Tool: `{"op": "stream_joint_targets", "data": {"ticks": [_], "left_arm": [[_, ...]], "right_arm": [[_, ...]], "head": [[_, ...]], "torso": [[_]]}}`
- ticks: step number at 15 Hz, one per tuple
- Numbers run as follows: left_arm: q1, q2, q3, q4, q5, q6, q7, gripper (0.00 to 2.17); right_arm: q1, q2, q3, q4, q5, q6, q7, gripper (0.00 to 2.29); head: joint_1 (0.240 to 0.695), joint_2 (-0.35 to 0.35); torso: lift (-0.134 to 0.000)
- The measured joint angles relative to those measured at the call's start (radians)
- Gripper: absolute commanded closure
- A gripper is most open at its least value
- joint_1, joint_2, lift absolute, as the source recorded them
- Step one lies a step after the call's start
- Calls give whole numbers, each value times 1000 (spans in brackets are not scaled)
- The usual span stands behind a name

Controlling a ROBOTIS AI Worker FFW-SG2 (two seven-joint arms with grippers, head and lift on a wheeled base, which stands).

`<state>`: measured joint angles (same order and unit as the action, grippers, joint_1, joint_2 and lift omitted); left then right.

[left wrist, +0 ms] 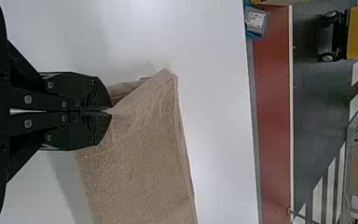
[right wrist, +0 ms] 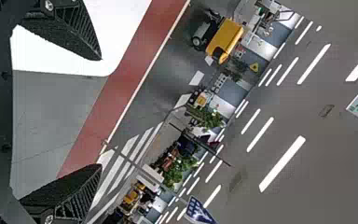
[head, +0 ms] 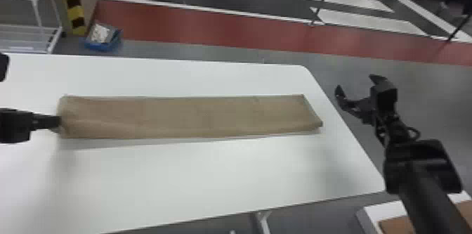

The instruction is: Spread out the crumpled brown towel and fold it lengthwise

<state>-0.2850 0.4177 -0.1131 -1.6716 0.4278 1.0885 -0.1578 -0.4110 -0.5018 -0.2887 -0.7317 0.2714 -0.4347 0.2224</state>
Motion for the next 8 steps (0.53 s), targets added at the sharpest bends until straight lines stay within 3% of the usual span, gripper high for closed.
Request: {"op": "stream_joint_targets", "data": {"ticks": [5, 7, 8], "left_arm": [[48, 24, 51, -25, -29, 0, -2, 1163], [52, 23, 50, -27, -34, -7, 1, 66], [55, 20, 48, -35, -34, -25, 1, -2]], "right_arm": [[3, 4, 0, -5, -10, -2, 5, 70], [14, 9, 1, -16, -15, -2, 12, 70], [22, 13, 0, -25, -21, -2, 27, 70]], "head": [[695, -247], [695, -243], [695, -242]], "torso": [[-120], [-120], [-120]]}}
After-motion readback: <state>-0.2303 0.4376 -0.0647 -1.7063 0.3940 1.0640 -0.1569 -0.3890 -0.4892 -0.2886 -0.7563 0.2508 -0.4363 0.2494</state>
